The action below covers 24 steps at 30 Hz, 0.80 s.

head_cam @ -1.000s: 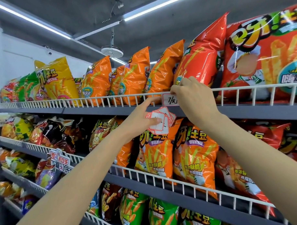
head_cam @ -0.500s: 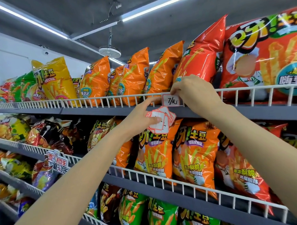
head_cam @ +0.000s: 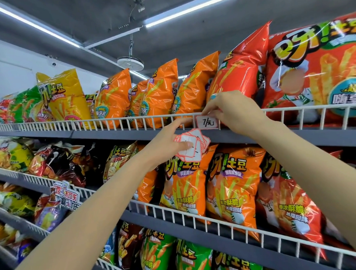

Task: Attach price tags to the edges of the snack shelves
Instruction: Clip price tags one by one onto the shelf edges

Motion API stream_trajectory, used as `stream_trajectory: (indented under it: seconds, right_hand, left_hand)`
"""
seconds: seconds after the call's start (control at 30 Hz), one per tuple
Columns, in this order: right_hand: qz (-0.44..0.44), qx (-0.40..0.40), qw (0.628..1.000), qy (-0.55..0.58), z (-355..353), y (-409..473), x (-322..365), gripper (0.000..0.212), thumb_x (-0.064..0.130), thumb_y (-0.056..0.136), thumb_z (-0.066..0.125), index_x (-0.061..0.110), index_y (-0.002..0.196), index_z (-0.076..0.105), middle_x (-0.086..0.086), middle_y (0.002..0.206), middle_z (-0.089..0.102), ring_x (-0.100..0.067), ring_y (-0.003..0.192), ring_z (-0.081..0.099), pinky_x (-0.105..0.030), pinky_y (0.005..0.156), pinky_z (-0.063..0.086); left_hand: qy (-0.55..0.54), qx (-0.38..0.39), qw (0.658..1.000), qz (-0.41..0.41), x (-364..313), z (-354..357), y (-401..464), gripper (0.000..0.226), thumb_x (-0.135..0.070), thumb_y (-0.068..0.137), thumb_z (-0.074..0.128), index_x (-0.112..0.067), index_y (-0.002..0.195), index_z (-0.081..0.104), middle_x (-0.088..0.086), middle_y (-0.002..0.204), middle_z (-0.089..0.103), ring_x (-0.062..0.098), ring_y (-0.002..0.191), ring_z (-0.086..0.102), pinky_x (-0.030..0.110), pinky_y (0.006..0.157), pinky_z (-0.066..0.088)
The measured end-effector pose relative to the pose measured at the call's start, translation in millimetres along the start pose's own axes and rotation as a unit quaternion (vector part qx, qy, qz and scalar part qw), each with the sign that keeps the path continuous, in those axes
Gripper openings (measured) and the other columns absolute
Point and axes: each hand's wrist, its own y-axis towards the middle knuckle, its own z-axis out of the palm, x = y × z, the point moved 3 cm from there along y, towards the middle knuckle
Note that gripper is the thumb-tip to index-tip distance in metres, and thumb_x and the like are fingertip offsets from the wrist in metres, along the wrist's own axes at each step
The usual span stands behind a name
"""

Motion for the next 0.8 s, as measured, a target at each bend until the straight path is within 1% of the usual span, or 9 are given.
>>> stream_trajectory:
  seconds: [0.07,0.2,0.37,0.5,0.57,0.6,0.67,0.73,0.8]
  right_hand:
    - [0.008,-0.008,1.000,-0.025,1.9,-0.2,1.9,0.028,0.015,0.095,0.052,0.029,0.117,0.062,-0.002,0.118,0.059,-0.026,0.108,0.055,-0.039,0.077,0.049]
    - [0.008,0.003,0.997,-0.082,6.6,-0.5,5.4,0.032,0.017,0.093,0.056,0.028,0.123,0.057,-0.002,0.125,0.053,-0.026,0.118,0.049,-0.043,0.086,0.048]
    - [0.015,-0.006,0.998,-0.063,10.3,-2.8,3.6,0.032,0.016,0.093,0.055,0.027,0.124,0.057,-0.004,0.123,0.049,-0.025,0.119,0.043,-0.045,0.088,0.046]
    - [0.016,-0.007,0.998,-0.065,12.2,-3.9,3.3,0.035,0.017,0.093,0.055,0.026,0.127,0.055,-0.004,0.124,0.047,-0.024,0.121,0.041,-0.046,0.090,0.046]
    - [0.004,-0.014,0.997,-0.075,12.6,-5.1,4.0,0.033,0.023,0.094,0.053,0.025,0.128,0.055,-0.003,0.123,0.048,-0.023,0.121,0.041,-0.042,0.088,0.046]
    - [-0.001,-0.019,0.997,-0.077,13.5,-6.3,4.5,0.033,0.024,0.095,0.051,0.024,0.128,0.055,-0.003,0.122,0.048,-0.022,0.119,0.041,-0.040,0.086,0.045]
    - [-0.011,-0.035,0.995,-0.090,16.8,-9.8,4.1,0.034,0.022,0.096,0.050,0.024,0.129,0.055,-0.003,0.120,0.046,-0.021,0.117,0.040,-0.038,0.082,0.046]
    - [-0.019,-0.043,0.993,-0.104,19.4,-13.8,2.9,0.036,0.021,0.096,0.051,0.024,0.132,0.052,-0.004,0.121,0.044,-0.022,0.119,0.039,-0.039,0.083,0.047]
    - [-0.027,-0.030,0.991,-0.124,21.8,-17.0,1.4,0.041,0.021,0.096,0.051,0.022,0.136,0.046,-0.006,0.127,0.041,-0.024,0.124,0.035,-0.043,0.088,0.047]
  left_hand:
    - [0.001,-0.001,1.000,0.002,-1.2,0.0,-0.2,0.063,-0.005,0.088,0.060,-0.034,0.137,0.034,0.006,0.133,0.054,0.016,0.095,0.068,0.040,0.087,0.056]
    - [0.011,-0.001,1.000,0.002,-1.0,0.1,-1.2,0.064,-0.007,0.088,0.061,-0.033,0.139,0.032,0.004,0.136,0.051,0.015,0.096,0.068,0.038,0.087,0.056]
    - [0.028,-0.002,1.000,0.003,-1.0,0.0,0.3,0.067,-0.009,0.088,0.061,-0.031,0.143,0.029,0.002,0.140,0.048,0.013,0.099,0.066,0.035,0.087,0.055]
    - [0.037,-0.003,0.999,0.007,-1.9,1.1,3.9,0.071,-0.009,0.087,0.062,-0.031,0.145,0.028,0.000,0.146,0.041,0.015,0.108,0.062,0.038,0.094,0.052]
    - [0.044,-0.003,0.999,0.009,-3.4,2.0,5.3,0.072,-0.008,0.087,0.062,-0.029,0.146,0.026,-0.002,0.150,0.035,0.014,0.113,0.058,0.034,0.096,0.049]
    - [0.046,-0.002,0.999,0.010,-4.4,2.3,5.7,0.073,-0.008,0.087,0.061,-0.029,0.146,0.025,-0.003,0.150,0.033,0.014,0.114,0.057,0.030,0.095,0.049]
    - [0.041,-0.001,0.999,0.010,-6.2,3.0,6.2,0.072,-0.007,0.088,0.060,-0.028,0.147,0.024,-0.003,0.150,0.034,0.012,0.111,0.059,0.025,0.089,0.050]
    - [0.033,0.000,0.999,0.004,-6.9,3.7,6.2,0.072,-0.006,0.088,0.059,-0.027,0.147,0.023,-0.001,0.148,0.037,0.013,0.107,0.061,0.028,0.089,0.052]
    - [0.032,0.000,0.999,0.000,-7.5,4.3,6.2,0.072,-0.006,0.089,0.059,-0.027,0.147,0.022,0.000,0.148,0.039,0.014,0.112,0.059,0.032,0.095,0.050]
